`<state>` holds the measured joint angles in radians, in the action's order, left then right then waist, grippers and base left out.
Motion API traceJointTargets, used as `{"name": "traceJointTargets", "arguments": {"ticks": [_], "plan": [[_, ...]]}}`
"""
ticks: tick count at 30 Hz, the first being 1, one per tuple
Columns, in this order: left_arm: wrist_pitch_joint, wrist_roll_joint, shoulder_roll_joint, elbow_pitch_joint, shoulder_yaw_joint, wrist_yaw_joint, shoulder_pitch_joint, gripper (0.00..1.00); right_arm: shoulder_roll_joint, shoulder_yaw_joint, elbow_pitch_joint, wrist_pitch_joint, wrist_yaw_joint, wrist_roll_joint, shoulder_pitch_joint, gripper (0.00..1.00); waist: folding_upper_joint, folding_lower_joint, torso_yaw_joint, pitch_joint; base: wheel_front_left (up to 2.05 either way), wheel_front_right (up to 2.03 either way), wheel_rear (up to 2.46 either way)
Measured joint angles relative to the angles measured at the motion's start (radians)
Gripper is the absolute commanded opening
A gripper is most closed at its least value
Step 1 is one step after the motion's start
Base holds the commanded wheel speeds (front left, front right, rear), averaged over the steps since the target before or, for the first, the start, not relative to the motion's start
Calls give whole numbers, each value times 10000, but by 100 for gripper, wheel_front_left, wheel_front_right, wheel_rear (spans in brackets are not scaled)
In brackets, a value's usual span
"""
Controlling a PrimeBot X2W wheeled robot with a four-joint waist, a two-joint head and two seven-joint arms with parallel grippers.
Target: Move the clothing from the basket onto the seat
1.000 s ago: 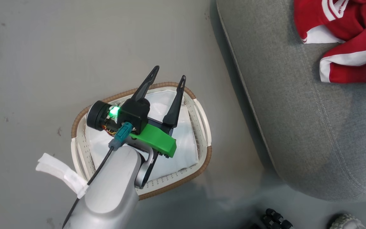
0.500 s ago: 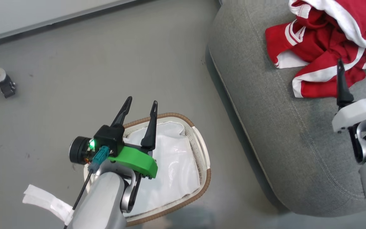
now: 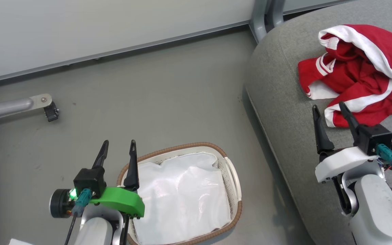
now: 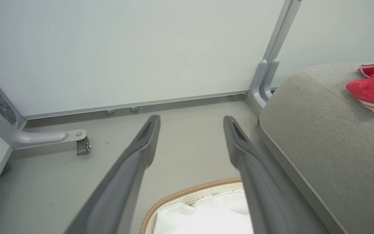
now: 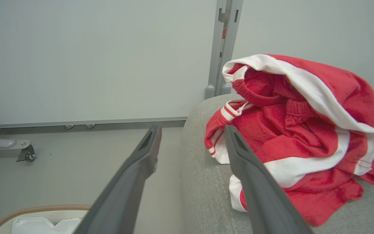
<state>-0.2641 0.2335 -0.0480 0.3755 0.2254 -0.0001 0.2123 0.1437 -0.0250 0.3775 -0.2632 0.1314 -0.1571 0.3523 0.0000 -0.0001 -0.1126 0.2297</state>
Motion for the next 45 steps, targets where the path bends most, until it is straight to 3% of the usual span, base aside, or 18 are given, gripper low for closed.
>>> {"name": "traceJointTargets", "arguments": {"ticks": [13,27,28,34,45], "plan": [[0,-144,-8,-205,-1112,278,-1198,100,-617,-75,-374,0,0,-8,-1289,100,0,0,878,-940,0,0,0],[0,255,-8,182,-1344,-67,-2103,100,-836,69,-426,0,0,-98,-2541,100,0,0,1201,-1803,0,0,0],[0,284,-10,184,-1352,-132,-2158,0,-846,54,-424,0,0,-98,-2575,0,0,0,1214,-1852,0,0,0],[84,360,35,602,-1319,-132,-2243,0,-991,52,-2,96,0,-211,-2767,0,0,0,1217,-1876,0,0,0],[673,2533,36,374,-1634,-290,-2226,0,-991,263,-151,688,0,-2485,-2778,0,0,0,1208,-1914,0,0,0]]}}
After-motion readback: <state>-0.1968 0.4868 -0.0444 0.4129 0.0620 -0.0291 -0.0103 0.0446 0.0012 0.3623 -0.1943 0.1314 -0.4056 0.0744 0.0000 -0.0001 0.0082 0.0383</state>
